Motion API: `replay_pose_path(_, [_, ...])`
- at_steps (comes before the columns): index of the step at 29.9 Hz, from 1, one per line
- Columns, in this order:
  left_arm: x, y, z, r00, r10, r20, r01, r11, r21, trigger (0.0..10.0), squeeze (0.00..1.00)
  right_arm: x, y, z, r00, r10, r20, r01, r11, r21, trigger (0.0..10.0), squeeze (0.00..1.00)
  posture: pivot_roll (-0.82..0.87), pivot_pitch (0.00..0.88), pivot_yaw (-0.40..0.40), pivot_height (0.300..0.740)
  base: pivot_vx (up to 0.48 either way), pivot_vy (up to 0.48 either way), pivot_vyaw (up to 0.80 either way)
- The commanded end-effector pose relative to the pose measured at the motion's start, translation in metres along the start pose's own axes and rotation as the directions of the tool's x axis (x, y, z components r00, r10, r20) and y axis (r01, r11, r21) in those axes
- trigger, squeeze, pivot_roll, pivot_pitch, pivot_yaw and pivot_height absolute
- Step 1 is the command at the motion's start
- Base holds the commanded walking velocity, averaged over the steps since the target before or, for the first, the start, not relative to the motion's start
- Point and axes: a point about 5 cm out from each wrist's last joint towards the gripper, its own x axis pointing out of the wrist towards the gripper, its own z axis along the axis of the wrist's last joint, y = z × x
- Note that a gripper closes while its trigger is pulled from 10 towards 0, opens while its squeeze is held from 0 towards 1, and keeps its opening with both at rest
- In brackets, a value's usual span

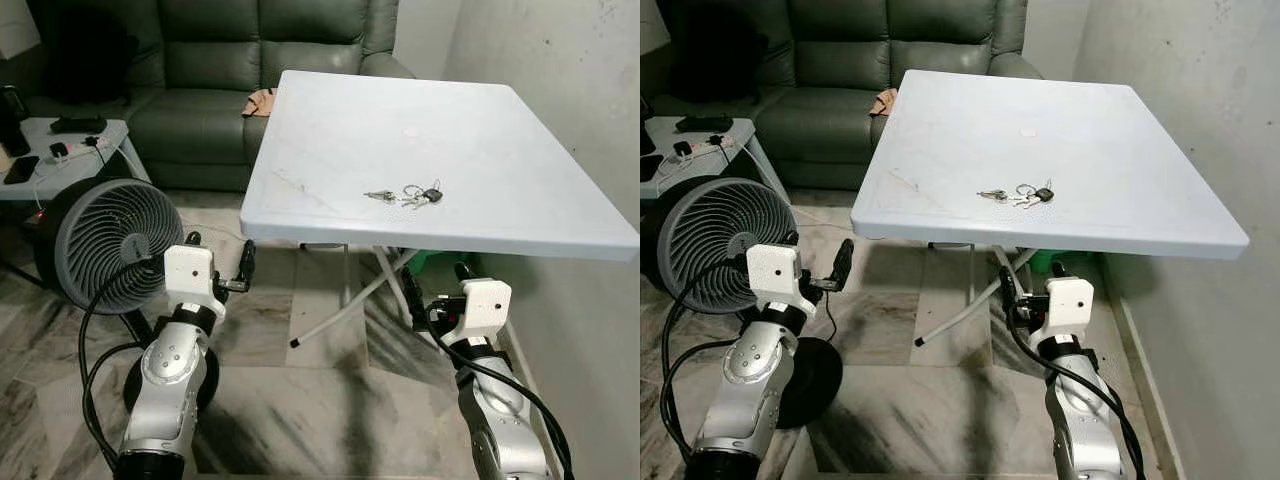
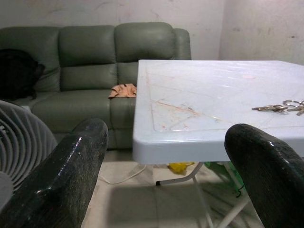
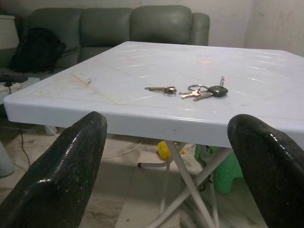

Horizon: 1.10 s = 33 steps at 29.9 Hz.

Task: Hang keys on a hook

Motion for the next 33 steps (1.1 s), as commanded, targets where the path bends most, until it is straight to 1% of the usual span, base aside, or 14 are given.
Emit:
replay_pose_path(1, [0.002, -0.001, 0.000, 1.000, -0.008, 0.000, 0.008, 1.000, -0.013, 10.0, 0.00, 0.004, -0.001, 0.009, 1.000, 0.006, 0.029, -0.005, 1.000, -0.009, 10.0, 0.00, 0.00, 0.000, -0.006, 0.732, 0.000, 0.000, 0.00])
replay_pose_path(3, [0.002, -0.003, 0.000, 1.000, -0.011, -0.001, 0.011, 1.000, -0.017, 10.0, 0.00, 0.004, -0.001, 0.011, 0.999, 0.017, 0.032, -0.016, 1.000, -0.026, 10.0, 0.00, 0.00, 0.000, -0.008, 0.732, 0.000, 0.000, 0.00])
replay_pose_path(5, [0.001, -0.006, -0.002, 1.000, -0.022, -0.012, 0.022, 0.999, -0.039, 10.0, 0.00, 0.004, -0.002, 0.011, 0.999, 0.029, 0.027, -0.028, 0.999, -0.042, 10.0, 0.00, 0.01, 0.000, -0.012, 0.732, 0.000, 0.000, 0.00])
replay_pose_path(8, [-0.003, -0.007, -0.006, 0.999, -0.036, -0.029, 0.034, 0.997, -0.071, 10.0, 0.00, 0.001, -0.002, 0.007, 0.999, 0.032, 0.008, -0.032, 0.999, -0.038, 10.0, 0.00, 0.01, 0.000, -0.014, 0.732, 0.000, 0.000, 0.00])
replay_pose_path(10, [-0.005, -0.007, -0.008, 0.999, -0.037, -0.038, 0.034, 0.997, -0.076, 10.0, 0.00, -0.001, -0.003, 0.003, 1.000, 0.029, -0.005, -0.029, 0.999, -0.029, 10.0, 0.00, 0.01, 0.000, -0.016, 0.732, 0.000, 0.000, 0.00])
replay_pose_path(14, [-0.018, -0.001, -0.022, 0.996, -0.028, -0.082, 0.017, 0.991, -0.131, 10.0, 0.00, -0.010, -0.009, -0.011, 0.998, 0.008, -0.058, -0.008, 1.000, -0.011, 10.0, 0.00, 0.01, 0.000, -0.018, 0.732, 0.000, 0.000, 0.00])
replay_pose_path(17, [-0.024, 0.004, -0.025, 0.996, -0.002, -0.092, -0.013, 0.986, -0.165, 10.0, 0.00, -0.013, -0.011, -0.011, 0.998, 0.000, -0.061, -0.001, 1.000, -0.009, 10.0, 0.00, 0.01, 0.000, -0.017, 0.732, 0.000, 0.000, 0.00])
replay_pose_path(21, [-0.028, 0.007, -0.026, 0.995, 0.000, -0.102, -0.018, 0.985, -0.171, 10.0, 0.00, -0.013, -0.011, -0.010, 0.998, -0.007, -0.058, 0.006, 1.000, -0.005, 10.0, 0.00, 0.01, 0.000, -0.010, 0.732, 0.000, 0.000, 0.00])
replay_pose_path(26, [-0.025, 0.007, -0.023, 0.995, -0.016, -0.095, 0.000, 0.986, -0.169, 10.0, 0.00, -0.008, -0.006, -0.006, 0.999, 0.005, -0.041, -0.005, 1.000, 0.003, 10.0, 0.00, 0.02, 0.000, -0.008, 0.732, 0.000, 0.000, 0.00])
replay_pose_path(33, [-0.023, 0.006, -0.020, 0.996, -0.029, -0.084, 0.015, 0.986, -0.167, 10.0, 0.00, -0.006, -0.003, -0.002, 1.000, 0.011, -0.025, -0.011, 1.000, 0.010, 10.0, 0.00, 0.03, 0.000, -0.003, 0.732, 0.313, 0.000, 0.00])
